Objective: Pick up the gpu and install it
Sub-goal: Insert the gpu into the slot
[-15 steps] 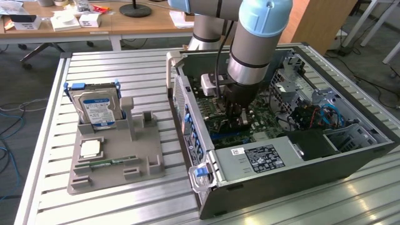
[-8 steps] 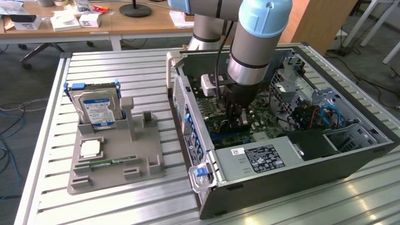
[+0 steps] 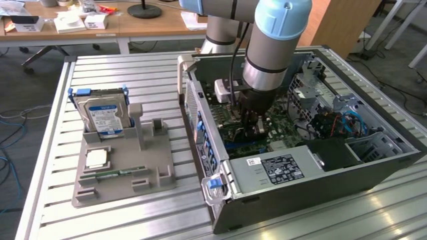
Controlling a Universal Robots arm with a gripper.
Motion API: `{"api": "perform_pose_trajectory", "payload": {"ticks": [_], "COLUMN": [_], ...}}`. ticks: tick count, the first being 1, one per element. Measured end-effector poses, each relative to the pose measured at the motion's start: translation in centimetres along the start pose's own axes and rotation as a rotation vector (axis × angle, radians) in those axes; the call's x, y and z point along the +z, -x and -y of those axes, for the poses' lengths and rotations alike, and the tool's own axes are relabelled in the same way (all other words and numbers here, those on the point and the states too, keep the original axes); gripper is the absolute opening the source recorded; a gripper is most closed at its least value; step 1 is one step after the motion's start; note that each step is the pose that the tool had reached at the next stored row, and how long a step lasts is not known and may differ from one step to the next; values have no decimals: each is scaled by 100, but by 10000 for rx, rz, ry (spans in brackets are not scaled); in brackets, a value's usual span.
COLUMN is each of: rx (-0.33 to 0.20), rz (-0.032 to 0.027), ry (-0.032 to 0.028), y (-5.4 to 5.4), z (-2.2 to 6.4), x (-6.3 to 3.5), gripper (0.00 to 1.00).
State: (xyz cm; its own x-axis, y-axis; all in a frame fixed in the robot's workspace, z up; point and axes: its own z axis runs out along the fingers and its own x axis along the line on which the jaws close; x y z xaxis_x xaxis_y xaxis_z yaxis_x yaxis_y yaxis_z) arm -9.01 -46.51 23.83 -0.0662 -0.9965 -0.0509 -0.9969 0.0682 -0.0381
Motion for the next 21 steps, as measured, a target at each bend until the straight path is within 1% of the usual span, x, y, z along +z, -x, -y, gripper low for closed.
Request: {"api": "perform_pose_trajectory", "payload": {"ticks": [21], "rx": [1], "rz": [0], "ry": [1], "y": [1], "z": [14], "x": [1], "gripper": [26]}}
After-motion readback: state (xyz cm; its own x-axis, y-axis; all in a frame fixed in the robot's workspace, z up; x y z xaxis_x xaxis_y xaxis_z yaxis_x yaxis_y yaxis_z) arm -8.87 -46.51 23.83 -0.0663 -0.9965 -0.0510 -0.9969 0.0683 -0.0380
